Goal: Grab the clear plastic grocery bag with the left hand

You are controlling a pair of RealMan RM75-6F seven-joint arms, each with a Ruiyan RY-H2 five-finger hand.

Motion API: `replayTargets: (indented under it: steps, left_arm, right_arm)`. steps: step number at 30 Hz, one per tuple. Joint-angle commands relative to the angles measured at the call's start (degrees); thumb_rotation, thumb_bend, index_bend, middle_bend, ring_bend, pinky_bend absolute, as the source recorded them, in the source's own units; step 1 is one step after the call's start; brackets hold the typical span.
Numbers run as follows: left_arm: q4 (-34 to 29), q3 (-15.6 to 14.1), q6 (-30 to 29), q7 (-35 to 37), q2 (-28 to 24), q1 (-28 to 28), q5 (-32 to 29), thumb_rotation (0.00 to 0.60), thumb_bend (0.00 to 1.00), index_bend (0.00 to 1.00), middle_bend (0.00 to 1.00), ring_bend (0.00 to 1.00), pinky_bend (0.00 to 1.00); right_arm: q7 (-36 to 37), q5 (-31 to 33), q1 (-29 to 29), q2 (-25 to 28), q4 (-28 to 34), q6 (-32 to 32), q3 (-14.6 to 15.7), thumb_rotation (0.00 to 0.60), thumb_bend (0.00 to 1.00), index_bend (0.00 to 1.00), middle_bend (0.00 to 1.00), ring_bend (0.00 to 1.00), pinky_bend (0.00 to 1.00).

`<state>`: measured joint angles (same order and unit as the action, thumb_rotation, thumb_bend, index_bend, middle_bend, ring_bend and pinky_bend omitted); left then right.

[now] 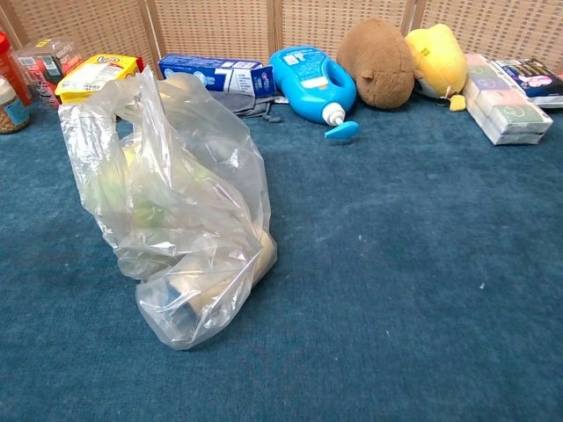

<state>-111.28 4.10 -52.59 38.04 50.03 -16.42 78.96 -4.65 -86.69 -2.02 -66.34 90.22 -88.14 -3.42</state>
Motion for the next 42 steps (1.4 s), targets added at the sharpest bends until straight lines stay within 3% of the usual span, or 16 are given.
replayTargets:
  steps: [1,5,13,27,42]
  left_arm:
    - [-0.2,2.2,10.0,16.5,-2.9,-6.4,2.5,0.342,0.07,0.35,0.38,0.33,0.42]
    - [1.1,2.8,12.9,23.7,-3.4,-8.9,4.8,0.336,0.07,0.35,0.38,0.33,0.43]
    - [2.9,2.9,18.0,27.2,-2.8,-13.9,6.1,0.326,0.07,0.34,0.38,0.33,0.44]
    - [5.2,3.9,27.0,29.2,-0.9,-20.5,0.3,0.32,0.07,0.33,0.38,0.33,0.46]
    - [7.4,9.2,35.7,37.1,1.8,-23.9,-5.3,0.297,0.09,0.32,0.38,0.33,0.46]
  right_arm:
    - [0.1,0.0,0.1,-0.1,-0.1,-0.2,0.0,0.599,0.31,0.41,0.44,0.43,0.39]
    - [0.3,-0.1,0.3,-0.3,-0.4,-0.5,0.0,0.6,0.31,0.41,0.44,0.43,0.39]
    - [1.3,-0.5,0.9,-0.6,-1.3,-1.7,-0.1,0.6,0.31,0.41,0.44,0.43,0.39]
    - [2.7,-1.0,1.8,-1.3,-2.6,-3.0,0.1,0.6,0.31,0.41,0.44,0.43,0.39]
    - [3.6,-1.7,2.7,-1.5,-3.1,-4.5,0.1,0.596,0.31,0.41,0.44,0.43,0.39]
